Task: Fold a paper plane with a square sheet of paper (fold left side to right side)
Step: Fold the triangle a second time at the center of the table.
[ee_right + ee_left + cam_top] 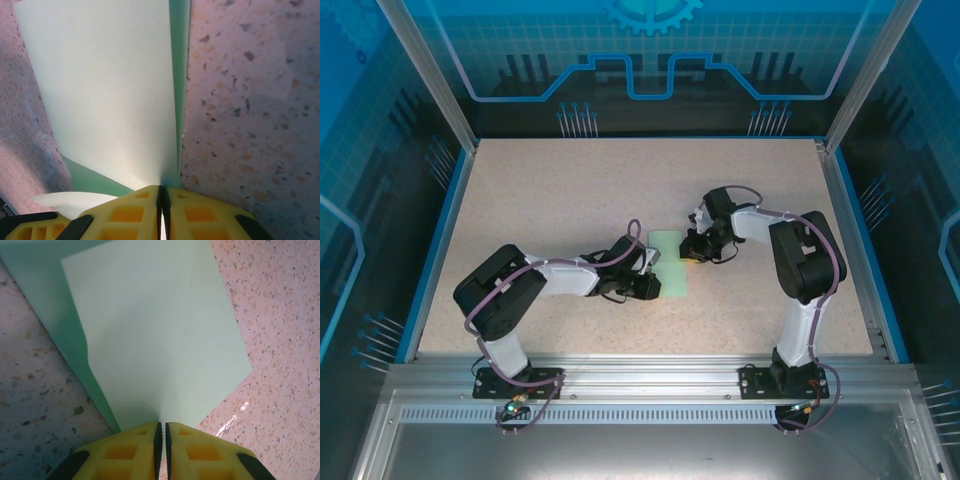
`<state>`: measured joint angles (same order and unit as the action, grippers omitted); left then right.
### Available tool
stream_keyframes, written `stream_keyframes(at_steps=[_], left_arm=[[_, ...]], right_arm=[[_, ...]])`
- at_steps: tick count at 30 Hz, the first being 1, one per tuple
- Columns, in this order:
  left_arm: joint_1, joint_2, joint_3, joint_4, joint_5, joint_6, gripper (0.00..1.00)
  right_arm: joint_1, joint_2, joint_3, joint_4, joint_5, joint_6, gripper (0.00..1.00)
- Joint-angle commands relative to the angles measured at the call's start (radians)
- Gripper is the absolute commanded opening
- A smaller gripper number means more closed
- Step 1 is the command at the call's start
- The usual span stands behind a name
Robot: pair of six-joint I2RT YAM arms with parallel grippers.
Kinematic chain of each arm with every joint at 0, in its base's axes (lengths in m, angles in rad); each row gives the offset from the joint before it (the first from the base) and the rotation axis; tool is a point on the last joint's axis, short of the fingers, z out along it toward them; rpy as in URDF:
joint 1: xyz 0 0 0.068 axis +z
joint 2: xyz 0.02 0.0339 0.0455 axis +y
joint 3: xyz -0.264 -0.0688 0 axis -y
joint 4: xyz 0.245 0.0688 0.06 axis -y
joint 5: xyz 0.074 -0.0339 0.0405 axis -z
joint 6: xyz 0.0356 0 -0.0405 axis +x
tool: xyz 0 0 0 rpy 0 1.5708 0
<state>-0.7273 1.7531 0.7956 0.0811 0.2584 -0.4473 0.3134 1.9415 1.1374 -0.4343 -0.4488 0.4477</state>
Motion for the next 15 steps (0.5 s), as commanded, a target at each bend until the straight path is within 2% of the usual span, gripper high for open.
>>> stream_keyframes(at_steps=[1,6,11,15], left_arm=[[0.003,0.025,-0.035,-0.091,-0.036,-0.016,0.16],[0.003,0.018,-0.031,-0.08,-0.024,-0.021,0.16],[0.003,0.008,-0.021,-0.092,-0.028,-0.013,0.16],[0.002,0.006,-0.022,-0.096,-0.034,-0.011,0.16]], right_arm=[[-0.03,0.011,0.014,-0.023,0.073,-0.025,0.13],[-0.036,-0.092,0.013,-0.051,0.096,-0.041,0.15],[-0.028,-0.167,-0.04,-0.029,0.042,-0.037,0.16],[0.041,-0.194,-0.103,0.029,-0.021,0.006,0.15]])
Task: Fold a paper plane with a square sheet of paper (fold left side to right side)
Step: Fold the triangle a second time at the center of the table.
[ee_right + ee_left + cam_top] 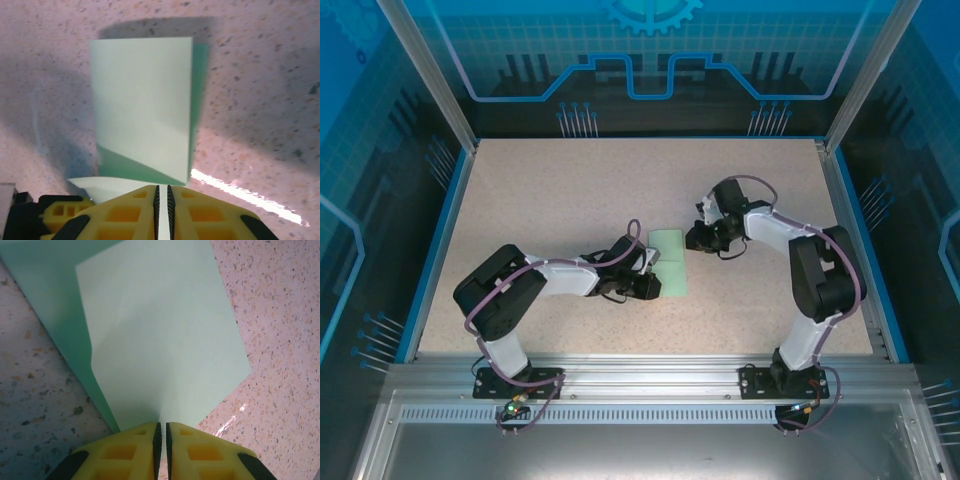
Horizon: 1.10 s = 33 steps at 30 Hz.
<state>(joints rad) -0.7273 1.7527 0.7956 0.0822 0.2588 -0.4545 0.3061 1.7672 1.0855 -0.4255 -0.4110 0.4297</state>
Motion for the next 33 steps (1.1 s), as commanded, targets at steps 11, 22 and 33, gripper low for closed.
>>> stream_keyframes(at_steps=[11,22,33], left_arm=[[0.003,0.005,-0.024,-0.097,-0.037,-0.002,0.16],[0.003,0.009,-0.023,-0.095,-0.037,-0.003,0.16],[0.003,0.012,-0.025,-0.103,-0.049,-0.006,0.16]], right_arm=[[0.179,0.021,-0.159,0.194,-0.156,0.165,0.13],[0.22,0.08,-0.122,0.188,-0.167,0.173,0.13],[0.215,0.153,-0.042,0.017,0.003,0.113,0.13]])
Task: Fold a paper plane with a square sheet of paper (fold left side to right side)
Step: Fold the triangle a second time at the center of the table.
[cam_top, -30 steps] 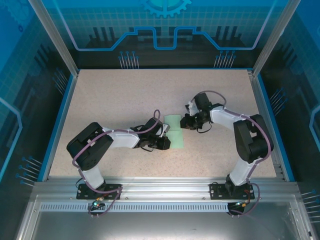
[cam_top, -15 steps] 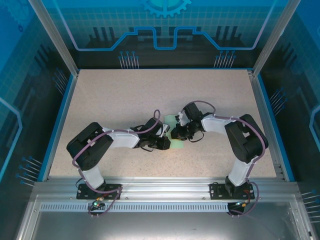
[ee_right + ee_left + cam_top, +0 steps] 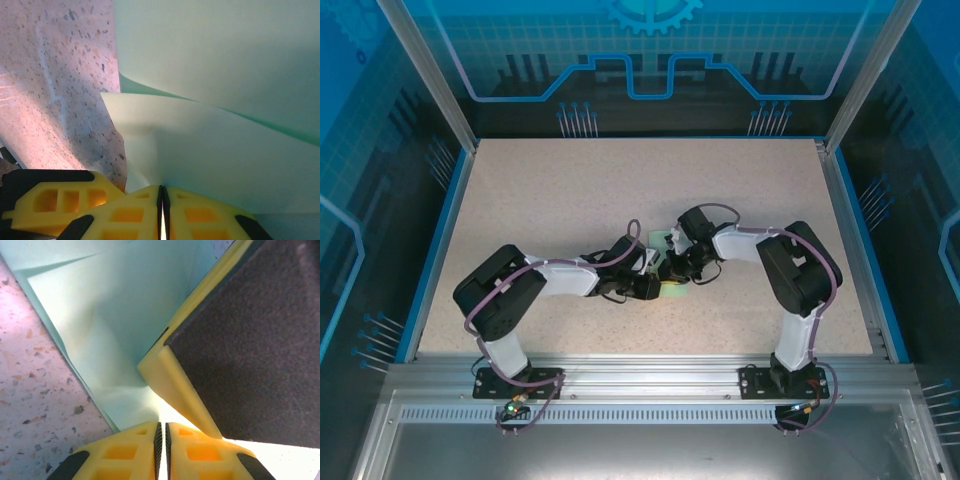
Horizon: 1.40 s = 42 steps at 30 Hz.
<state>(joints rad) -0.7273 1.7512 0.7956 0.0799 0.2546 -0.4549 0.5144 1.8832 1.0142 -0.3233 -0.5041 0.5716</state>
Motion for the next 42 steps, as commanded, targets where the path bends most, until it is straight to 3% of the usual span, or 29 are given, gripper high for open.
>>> stream_keyframes(at_steps=[1,12,25,28,31,38,42], left_arm=[[0.003,0.014,-0.027,-0.102,-0.044,-0.005,0.16],[0.004,0.007,-0.041,-0.099,-0.044,-0.009,0.15],[0.005,-0.032,-0.059,-0.091,-0.027,-0.015,0.17],[0.004,-0.079,-0.056,-0.095,-0.01,-0.013,0.22],[0.005,-0.15,-0.046,-0.103,0.017,-0.015,0.34],[0.065,-0.342,-0.051,-0.154,0.011,0.007,0.64],[0.107,-0.331,-0.038,-0.177,0.017,0.046,0.68]], right_arm=[[0.0,0.042,0.036,-0.096,0.107,-0.032,0.13],[-0.114,0.076,0.123,-0.207,0.208,-0.12,0.13],[-0.229,0.077,0.161,-0.21,0.178,-0.168,0.13],[-0.234,0.034,0.145,-0.183,0.153,-0.171,0.14],[-0.248,-0.047,0.113,-0.16,0.157,-0.172,0.18],[-0.293,-0.242,-0.018,-0.077,0.075,-0.166,0.41],[-0.292,-0.303,-0.102,0.006,-0.026,-0.131,0.53]])
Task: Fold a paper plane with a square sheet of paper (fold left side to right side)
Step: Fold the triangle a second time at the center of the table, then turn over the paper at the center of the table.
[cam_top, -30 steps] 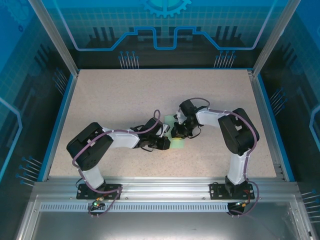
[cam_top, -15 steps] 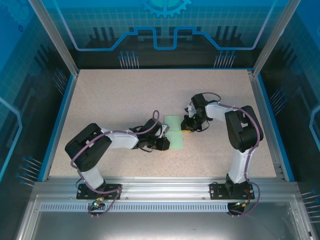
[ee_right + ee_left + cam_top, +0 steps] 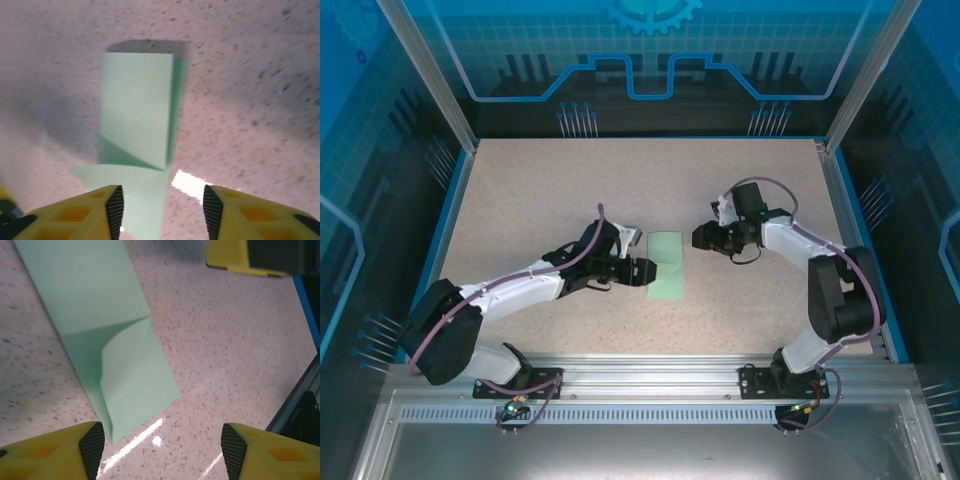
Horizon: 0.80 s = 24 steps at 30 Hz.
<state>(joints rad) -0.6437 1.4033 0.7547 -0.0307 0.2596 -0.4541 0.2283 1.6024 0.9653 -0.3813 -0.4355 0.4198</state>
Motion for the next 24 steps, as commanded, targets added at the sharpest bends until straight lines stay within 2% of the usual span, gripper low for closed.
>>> stream_keyframes(at_steps=[1,7,10,13,19,21,24], left_arm=[[0.027,0.034,0.016,-0.071,0.016,0.056,0.69],[0.029,0.185,0.113,-0.056,0.079,0.092,0.69],[0.029,0.265,0.166,-0.058,0.078,0.095,0.66],[0.029,0.318,0.208,-0.076,0.045,0.093,0.55],[0.03,0.338,0.225,-0.104,-0.048,0.088,0.24],[0.029,0.326,0.216,-0.104,-0.065,0.088,0.18],[0.029,0.311,0.201,-0.106,-0.077,0.089,0.17]], right_arm=[[-0.005,-0.031,-0.073,0.092,-0.121,0.03,0.55],[0.012,-0.036,-0.154,0.136,-0.153,0.05,0.58],[0.024,-0.032,-0.174,0.146,-0.158,0.054,0.58],[0.034,-0.021,-0.186,0.157,-0.168,0.061,0.57],[0.061,0.028,-0.173,0.195,-0.198,0.078,0.58],[0.07,0.047,-0.166,0.214,-0.211,0.093,0.58],[0.092,0.078,-0.144,0.231,-0.225,0.108,0.59]])
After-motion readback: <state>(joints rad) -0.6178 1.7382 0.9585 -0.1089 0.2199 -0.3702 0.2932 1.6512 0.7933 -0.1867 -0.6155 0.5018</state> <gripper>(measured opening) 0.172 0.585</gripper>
